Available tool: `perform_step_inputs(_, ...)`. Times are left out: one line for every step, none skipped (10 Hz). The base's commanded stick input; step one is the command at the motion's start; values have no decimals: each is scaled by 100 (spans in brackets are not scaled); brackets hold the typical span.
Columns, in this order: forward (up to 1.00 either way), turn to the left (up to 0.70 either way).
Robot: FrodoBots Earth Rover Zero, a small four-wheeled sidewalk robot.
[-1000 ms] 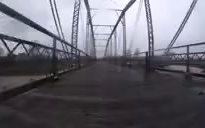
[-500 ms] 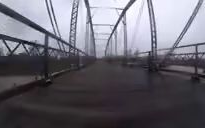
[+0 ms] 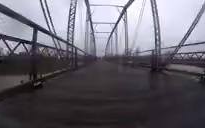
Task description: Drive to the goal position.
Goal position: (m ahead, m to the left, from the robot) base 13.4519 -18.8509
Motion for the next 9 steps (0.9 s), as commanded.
perform_step_inputs(100, 0)
perform_step_inputs(100, 0)
perform_step_inputs(100, 0)
perform_step_inputs(100, 0)
perform_step_inputs(100, 0)
perform_step_inputs(100, 0)
perform_step_inputs(100, 0)
perform_step_inputs(100, 0)
perform_step_inputs(100, 0)
